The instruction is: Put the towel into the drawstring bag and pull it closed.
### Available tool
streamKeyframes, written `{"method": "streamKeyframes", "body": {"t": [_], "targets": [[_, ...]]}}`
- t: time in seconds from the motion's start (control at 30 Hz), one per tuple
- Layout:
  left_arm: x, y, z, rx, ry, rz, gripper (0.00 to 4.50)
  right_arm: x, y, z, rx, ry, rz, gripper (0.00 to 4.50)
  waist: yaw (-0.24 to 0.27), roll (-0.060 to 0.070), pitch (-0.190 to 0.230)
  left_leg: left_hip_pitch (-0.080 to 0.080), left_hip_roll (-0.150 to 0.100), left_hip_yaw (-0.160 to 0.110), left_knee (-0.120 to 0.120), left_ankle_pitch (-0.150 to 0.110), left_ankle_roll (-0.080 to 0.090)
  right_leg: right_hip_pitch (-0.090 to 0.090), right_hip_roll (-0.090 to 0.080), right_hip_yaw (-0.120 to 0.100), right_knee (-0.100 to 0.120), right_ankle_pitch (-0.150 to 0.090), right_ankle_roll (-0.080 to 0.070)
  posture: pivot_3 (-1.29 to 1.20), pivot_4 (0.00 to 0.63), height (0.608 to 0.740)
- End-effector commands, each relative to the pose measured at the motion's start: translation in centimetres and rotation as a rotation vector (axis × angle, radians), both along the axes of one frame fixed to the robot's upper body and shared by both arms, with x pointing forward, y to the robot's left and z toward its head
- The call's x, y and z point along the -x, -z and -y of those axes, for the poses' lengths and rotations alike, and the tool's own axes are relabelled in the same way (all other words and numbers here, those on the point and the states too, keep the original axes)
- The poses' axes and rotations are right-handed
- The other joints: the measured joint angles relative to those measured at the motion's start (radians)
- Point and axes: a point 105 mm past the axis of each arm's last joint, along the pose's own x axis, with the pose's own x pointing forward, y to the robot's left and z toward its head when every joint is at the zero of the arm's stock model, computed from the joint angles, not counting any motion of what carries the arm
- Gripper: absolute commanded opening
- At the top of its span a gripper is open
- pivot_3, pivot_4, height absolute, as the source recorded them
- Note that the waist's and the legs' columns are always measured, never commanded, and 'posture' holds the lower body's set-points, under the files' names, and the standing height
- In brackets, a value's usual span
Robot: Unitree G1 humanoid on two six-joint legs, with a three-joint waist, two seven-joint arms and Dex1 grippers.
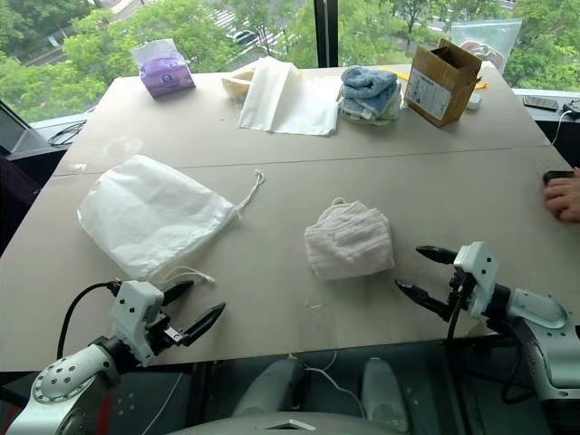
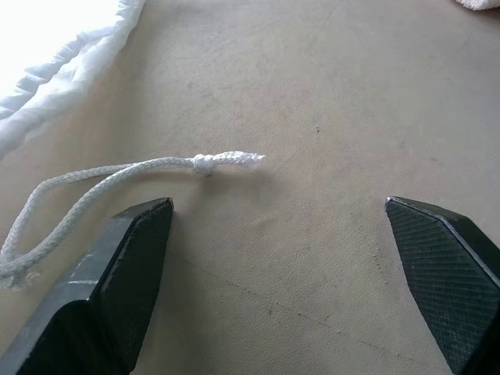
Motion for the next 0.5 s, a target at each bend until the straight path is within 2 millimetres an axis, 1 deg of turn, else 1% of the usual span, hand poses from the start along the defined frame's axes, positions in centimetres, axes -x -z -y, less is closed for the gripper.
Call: {"method": "streamKeyframes", "body": {"t": [0.03,0.5], "targets": [[0.04,-0.91,0.18,-0.015,0.016,0.039,4.50,-0.09,-0.82,-0.34,-0.014,-0.018,0.034,4.47,0.000,0.000,0.000,0.000,0.000,0.000,0.000,0.000,0.000,0.000,0.000,0.000,0.000,0.000,0.000,0.00,0.150,0.740],[-0.01,-1.05,0.51,-0.006,0.022,0.048,4.50,-0.32,-0.98,-0.56,-0.018,-0.032,0.038,4.47,0.000,0.000,0.000,0.000,0.000,0.000,0.000,0.000,0.000,0.000,0.000,0.000,0.000,0.000,0.000,0.00,0.150,0.740]]}}
